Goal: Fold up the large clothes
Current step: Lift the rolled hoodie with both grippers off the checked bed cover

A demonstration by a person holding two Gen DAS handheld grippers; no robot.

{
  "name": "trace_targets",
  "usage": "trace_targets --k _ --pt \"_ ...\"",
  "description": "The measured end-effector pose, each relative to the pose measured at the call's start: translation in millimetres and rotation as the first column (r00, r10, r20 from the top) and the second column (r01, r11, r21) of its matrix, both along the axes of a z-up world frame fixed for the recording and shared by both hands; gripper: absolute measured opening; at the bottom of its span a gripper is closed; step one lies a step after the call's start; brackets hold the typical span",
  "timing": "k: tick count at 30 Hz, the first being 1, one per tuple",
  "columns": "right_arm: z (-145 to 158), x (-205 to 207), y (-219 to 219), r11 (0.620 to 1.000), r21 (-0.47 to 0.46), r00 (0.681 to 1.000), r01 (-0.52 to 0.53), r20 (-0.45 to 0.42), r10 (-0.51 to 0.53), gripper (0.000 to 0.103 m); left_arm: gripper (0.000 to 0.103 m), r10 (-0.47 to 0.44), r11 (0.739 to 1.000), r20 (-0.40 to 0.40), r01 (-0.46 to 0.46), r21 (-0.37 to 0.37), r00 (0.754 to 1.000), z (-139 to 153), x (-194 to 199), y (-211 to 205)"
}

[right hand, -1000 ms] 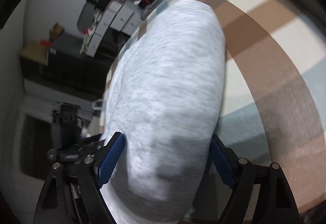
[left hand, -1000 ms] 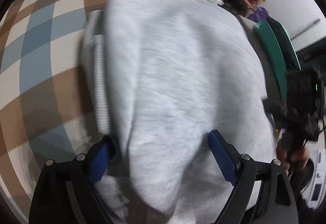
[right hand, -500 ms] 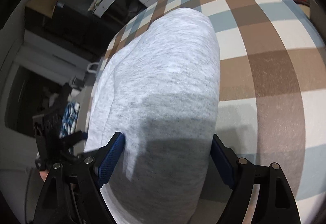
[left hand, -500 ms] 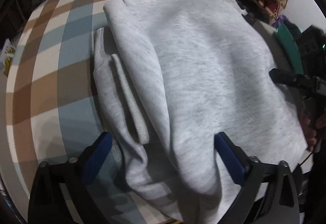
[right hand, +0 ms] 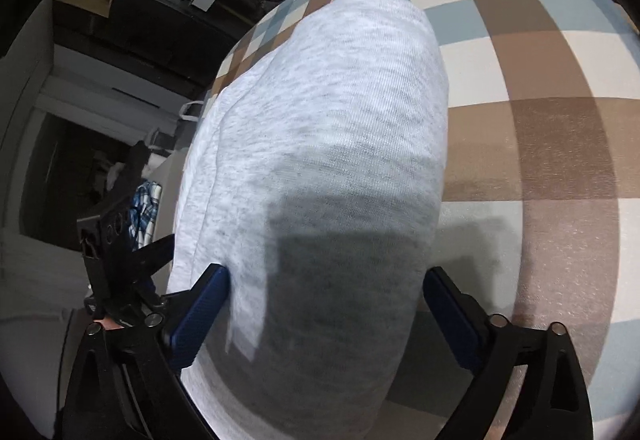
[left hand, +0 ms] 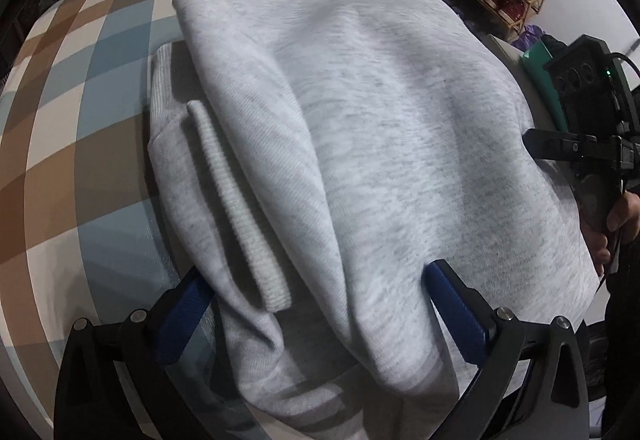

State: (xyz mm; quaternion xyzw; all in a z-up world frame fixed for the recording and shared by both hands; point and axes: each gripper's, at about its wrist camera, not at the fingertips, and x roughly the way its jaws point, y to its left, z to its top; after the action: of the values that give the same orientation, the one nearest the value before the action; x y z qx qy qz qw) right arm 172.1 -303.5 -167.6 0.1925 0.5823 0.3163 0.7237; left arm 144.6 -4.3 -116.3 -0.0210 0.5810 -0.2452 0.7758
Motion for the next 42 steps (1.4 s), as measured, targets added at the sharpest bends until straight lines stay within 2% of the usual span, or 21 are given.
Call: trace_targets --k 7,10,11,13,14,15,16,18,20,23,26,30,32,36,38,40,42 --pt "3 -3 4 0.999 -0.010 0.996 -0.031 0.088 0.032 0.103 0.102 -0.009 1.000 0.011 0.010 -0.026 1.000 1 -7 -10" --pt "-7 1 4 0.999 0.044 1.000 -0.010 -0.005 0.010 0.103 0.101 -0.013 0.999 0.009 0.013 -0.051 1.000 5 -9 -11" --pt "-14 3 1 0.997 0.081 0.998 0.010 -0.058 -0.005 0.103 0.096 -0.013 0.998 0.009 0.013 -0.068 1.000 7 -9 -9" --pt "-12 1 1 0.998 0.062 0.999 0.001 -0.044 0.002 0.102 0.087 -0.007 0.994 0.005 0.008 -0.110 1.000 7 -8 -7" --pt "-9 -1 2 0.998 0.056 1.000 0.002 -0.027 -0.001 0.100 0.078 0.003 0.991 0.001 -0.003 -0.130 1.000 8 -8 -4" --pt "-4 -4 3 0.999 0.052 1.000 0.005 -0.006 -0.005 0.094 0.070 0.020 0.987 -0.010 -0.022 -0.157 1.000 8 -9 2" --pt "-1 -6 5 0.999 0.032 1.000 0.005 0.009 -0.006 0.089 0.067 0.033 0.983 -0.019 -0.036 -0.181 0.999 9 -8 7" --pt "7 -12 9 1.000 -0.003 0.999 0.016 0.031 -0.016 0.085 0.052 0.039 0.973 -0.038 -0.046 -0.226 0.999 10 -7 10" --pt "14 -16 12 0.999 -0.026 0.999 0.018 0.040 -0.017 0.081 0.050 0.037 0.966 -0.044 -0.047 -0.253 0.998 11 -7 12" --pt "21 -25 14 0.999 -0.030 0.998 0.015 0.068 -0.013 0.080 0.050 0.041 0.968 -0.041 -0.050 -0.245 0.998 9 -8 11" --pt "13 -25 12 0.999 -0.018 0.998 0.035 0.057 -0.034 0.080 0.050 0.035 0.975 -0.021 -0.039 -0.219 0.999 13 -10 7" --pt "25 -28 18 0.998 -0.047 0.996 0.030 0.085 -0.026 0.076 0.039 0.014 0.968 -0.018 -0.018 -0.250 1.000 20 -9 8" --pt "36 -33 21 0.998 -0.049 0.994 0.031 0.109 -0.026 0.073 0.037 0.009 0.957 -0.015 -0.013 -0.289 1.000 25 -8 10" --pt "37 -40 20 0.999 -0.034 0.989 0.026 0.147 -0.021 0.073 0.037 0.001 0.961 -0.014 -0.005 -0.276 1.000 20 -5 6" --pt "25 -37 15 0.998 -0.032 0.993 0.048 0.110 -0.044 0.073 0.038 -0.013 0.965 -0.008 0.011 -0.262 1.000 20 -3 5" --pt "22 -35 11 0.998 -0.010 0.994 0.055 0.095 -0.053 0.072 0.049 -0.004 0.971 -0.016 0.001 -0.241 1.000 17 -2 10" --pt "25 -36 12 0.999 -0.022 0.993 0.044 0.111 -0.041 0.072 0.069 0.040 0.976 -0.038 -0.047 -0.215 0.998 12 0 16"
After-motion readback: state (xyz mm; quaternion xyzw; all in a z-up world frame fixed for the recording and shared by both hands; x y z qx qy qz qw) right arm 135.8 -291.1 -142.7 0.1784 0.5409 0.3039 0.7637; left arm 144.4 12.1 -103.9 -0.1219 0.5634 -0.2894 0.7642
